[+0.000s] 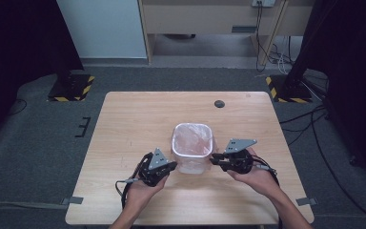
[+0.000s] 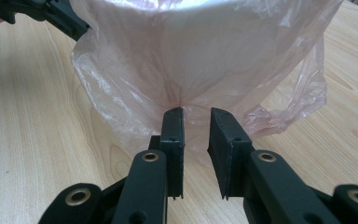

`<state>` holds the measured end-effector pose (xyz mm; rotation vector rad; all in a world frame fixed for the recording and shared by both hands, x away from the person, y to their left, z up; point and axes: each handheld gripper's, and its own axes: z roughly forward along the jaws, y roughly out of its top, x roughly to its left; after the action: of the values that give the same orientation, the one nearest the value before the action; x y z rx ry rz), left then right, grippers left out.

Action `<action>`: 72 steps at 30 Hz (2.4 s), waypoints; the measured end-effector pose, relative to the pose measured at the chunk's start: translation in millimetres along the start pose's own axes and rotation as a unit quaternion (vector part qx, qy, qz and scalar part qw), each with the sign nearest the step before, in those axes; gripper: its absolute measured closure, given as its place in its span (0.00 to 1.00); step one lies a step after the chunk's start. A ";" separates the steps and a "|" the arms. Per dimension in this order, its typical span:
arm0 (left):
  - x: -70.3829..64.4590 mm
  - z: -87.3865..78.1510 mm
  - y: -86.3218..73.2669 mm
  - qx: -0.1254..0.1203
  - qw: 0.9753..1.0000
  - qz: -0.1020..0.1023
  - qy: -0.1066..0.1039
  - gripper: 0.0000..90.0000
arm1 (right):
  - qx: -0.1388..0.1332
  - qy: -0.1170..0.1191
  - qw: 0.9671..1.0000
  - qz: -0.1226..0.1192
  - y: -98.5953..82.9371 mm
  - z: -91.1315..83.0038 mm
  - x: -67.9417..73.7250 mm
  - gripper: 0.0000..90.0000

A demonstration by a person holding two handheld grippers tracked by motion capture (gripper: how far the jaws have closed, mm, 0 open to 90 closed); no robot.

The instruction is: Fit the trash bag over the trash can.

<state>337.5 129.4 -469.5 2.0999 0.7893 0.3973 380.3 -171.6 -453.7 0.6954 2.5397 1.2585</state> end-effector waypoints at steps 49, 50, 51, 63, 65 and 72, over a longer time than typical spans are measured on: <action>-13.6 -1.6 11.3 -0.021 0.999 -0.015 0.039 0.55 | 0.184 -0.007 0.978 -0.093 121.6 81.6 9.4 0.60; -13.6 -1.6 11.3 -0.021 0.999 -0.015 0.039 0.55 | 0.185 -0.006 0.978 -0.092 121.2 81.6 10.3 0.58; -13.8 -1.2 11.4 -0.021 0.999 -0.014 0.039 0.55 | 0.181 -0.005 0.979 -0.098 120.9 81.4 10.5 0.55; -14.3 1.2 10.5 -0.016 0.999 -0.015 0.039 0.55 | 0.159 -0.036 0.982 -0.097 131.0 66.1 4.2 0.86; -14.8 1.9 10.4 -0.015 0.999 -0.014 0.039 0.54 | 0.185 -0.032 0.977 -0.106 129.9 71.1 5.4 0.88; -16.4 3.7 9.1 -0.012 0.999 -0.015 0.039 0.53 | 0.232 -0.041 0.963 -0.132 127.8 88.2 13.2 0.73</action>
<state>330.7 112.3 -464.5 2.0591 0.8568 0.4736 443.9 -37.6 -405.7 0.4540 2.7637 0.5413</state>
